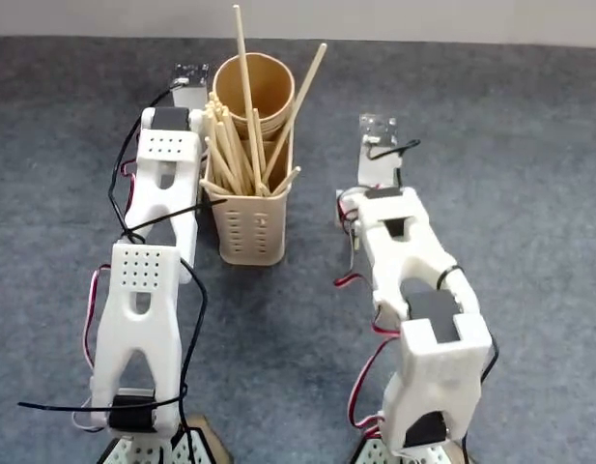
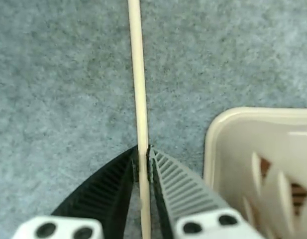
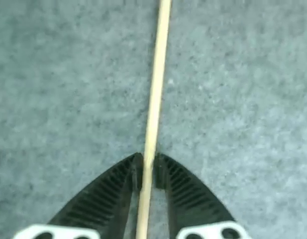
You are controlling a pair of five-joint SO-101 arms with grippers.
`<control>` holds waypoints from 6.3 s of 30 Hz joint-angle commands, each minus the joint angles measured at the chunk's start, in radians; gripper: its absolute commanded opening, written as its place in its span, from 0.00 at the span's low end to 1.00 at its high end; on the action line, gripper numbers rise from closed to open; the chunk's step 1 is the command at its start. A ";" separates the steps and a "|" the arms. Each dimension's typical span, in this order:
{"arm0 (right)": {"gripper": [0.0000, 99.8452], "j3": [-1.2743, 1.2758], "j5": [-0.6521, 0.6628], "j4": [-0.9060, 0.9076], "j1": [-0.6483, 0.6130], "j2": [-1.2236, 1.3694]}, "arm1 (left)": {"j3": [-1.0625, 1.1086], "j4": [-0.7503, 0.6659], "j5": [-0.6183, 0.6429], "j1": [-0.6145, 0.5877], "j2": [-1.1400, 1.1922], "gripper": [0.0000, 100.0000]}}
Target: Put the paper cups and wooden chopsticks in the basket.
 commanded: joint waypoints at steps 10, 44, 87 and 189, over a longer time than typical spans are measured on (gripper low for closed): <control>0.00 -0.203 0.083 0.211 0.136 -0.157 | -0.318 0.170 -0.003 -0.131 -0.128 0.01; 0.00 0.679 0.138 -0.042 0.039 -2.064 | 1.251 -0.572 -0.264 0.381 -1.860 0.00; 0.00 0.186 0.133 -0.234 -0.240 -1.153 | 1.374 -0.390 0.166 -0.315 -1.676 0.13; 0.00 0.461 0.471 -0.538 -0.068 -0.765 | 1.613 -0.812 0.199 -0.252 -1.142 0.13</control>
